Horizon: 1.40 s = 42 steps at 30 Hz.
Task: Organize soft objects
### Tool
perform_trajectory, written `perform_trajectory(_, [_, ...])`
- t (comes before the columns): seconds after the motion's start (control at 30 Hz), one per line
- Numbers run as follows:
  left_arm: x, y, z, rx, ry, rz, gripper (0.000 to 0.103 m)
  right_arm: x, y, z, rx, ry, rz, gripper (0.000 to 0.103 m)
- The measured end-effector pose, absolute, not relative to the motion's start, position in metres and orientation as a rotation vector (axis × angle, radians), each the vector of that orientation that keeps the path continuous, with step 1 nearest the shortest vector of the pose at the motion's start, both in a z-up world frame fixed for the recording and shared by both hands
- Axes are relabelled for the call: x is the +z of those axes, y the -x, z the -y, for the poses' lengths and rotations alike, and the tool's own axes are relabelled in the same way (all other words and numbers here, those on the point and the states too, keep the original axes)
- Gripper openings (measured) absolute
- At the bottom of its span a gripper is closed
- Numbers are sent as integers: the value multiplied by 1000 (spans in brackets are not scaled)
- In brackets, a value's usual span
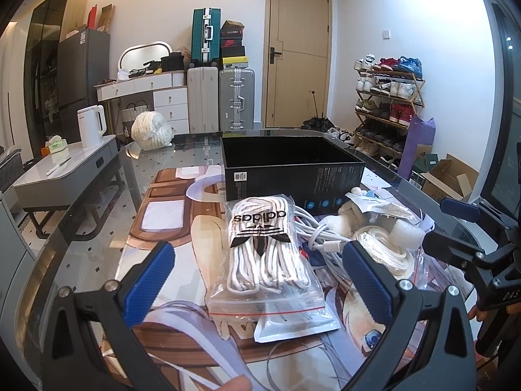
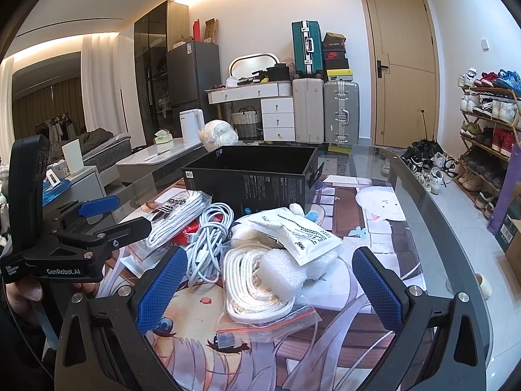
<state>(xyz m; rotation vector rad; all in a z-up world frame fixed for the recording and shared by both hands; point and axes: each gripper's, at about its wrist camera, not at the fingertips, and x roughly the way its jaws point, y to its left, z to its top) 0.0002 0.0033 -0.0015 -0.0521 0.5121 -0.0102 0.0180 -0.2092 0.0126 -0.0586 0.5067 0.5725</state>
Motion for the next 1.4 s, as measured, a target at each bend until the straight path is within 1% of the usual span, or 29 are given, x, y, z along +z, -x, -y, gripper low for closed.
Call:
perform_trajectory(0.17, [3,-2,-8,-24,49,-514,103,11,-24,206,576,60,-523,103])
perform_trajectory(0.33, [3,-12,-12,-16,30,-561,103,8,-33,210,573,35,-562,103])
perform_trajectory(0.5, [2,-22,-23,-36,76,-599,103,5,-42,212,534,42,-596,103])
perform_trajectory(0.97, [-2,-47,-29,-79,68,-651,103,-9,-69,212,525,19,-713,103])
perform_trajectory(1.13, [-6,-52,-30,-108,85,-667,101,-13,-77,211,519,1,-730,103])
perform_trajectory(1.23, [-7,-55,-31,-113,91,-681,87,-15,-80,210,525,-7,-742,102])
perform_trajectory(1.27, [-8,-56,-32,-116,98,-688,79,-15,-80,210,523,-4,-739,99])
perform_trajectory(1.3, [-9,-57,-32,-134,107,-689,67,-15,-80,209,522,0,-733,98])
perform_trajectory(1.4, [-12,-58,-29,-135,99,-701,55,-16,-82,209,524,1,-745,94])
